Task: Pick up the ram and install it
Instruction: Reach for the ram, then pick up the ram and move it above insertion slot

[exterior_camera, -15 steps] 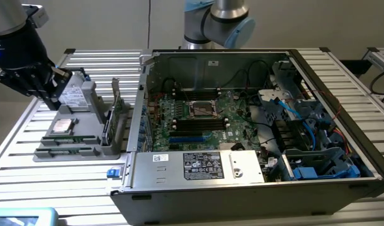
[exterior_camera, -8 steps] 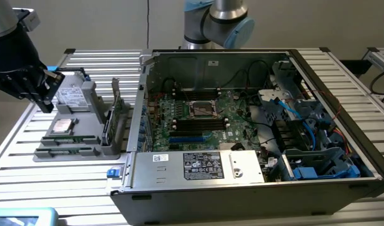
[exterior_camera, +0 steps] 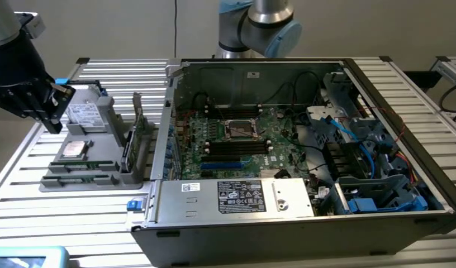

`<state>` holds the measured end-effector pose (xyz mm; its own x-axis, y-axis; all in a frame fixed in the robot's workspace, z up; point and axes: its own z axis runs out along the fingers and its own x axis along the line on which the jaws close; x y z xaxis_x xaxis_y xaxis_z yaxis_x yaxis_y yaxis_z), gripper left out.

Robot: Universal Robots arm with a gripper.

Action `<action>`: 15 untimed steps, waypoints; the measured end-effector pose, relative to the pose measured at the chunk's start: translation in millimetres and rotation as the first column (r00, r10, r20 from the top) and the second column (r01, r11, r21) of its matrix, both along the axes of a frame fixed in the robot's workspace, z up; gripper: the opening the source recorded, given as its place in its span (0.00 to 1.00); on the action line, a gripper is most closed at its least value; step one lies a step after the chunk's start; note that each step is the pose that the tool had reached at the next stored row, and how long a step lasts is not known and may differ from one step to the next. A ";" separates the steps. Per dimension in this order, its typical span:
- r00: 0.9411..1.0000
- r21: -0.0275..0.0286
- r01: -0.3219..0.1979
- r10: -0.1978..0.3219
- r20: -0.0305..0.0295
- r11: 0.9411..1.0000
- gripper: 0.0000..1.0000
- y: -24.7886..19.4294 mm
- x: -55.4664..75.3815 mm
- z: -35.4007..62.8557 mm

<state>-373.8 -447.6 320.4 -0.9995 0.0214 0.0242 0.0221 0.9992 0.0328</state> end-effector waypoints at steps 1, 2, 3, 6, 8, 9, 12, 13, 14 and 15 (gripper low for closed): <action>1.000 0.000 0.000 0.000 0.000 1.000 0.11 0.0 -0.1 0.0; 1.000 0.000 0.000 0.000 0.000 1.000 0.11 0.0 -0.1 0.0; 1.000 0.000 0.000 0.000 0.000 1.000 0.11 0.0 -0.1 0.0; 1.000 0.000 0.000 0.000 0.000 1.000 0.11 0.0 -0.1 0.0; 1.000 0.000 0.000 0.000 0.000 1.000 0.11 0.1 -0.1 0.0; 1.000 0.000 0.000 0.000 0.000 1.000 0.11 0.1 -0.1 0.0; 1.000 0.000 0.000 0.000 0.000 1.000 0.11 0.1 -0.1 0.0; 1.000 0.000 0.000 0.000 0.000 1.000 0.11 0.1 -0.3 0.0; 1.000 -0.001 -0.001 0.001 0.000 1.000 0.11 0.9 -1.3 -0.1; 1.000 -0.001 -0.011 0.011 0.000 1.000 0.11 1.1 -1.3 -0.1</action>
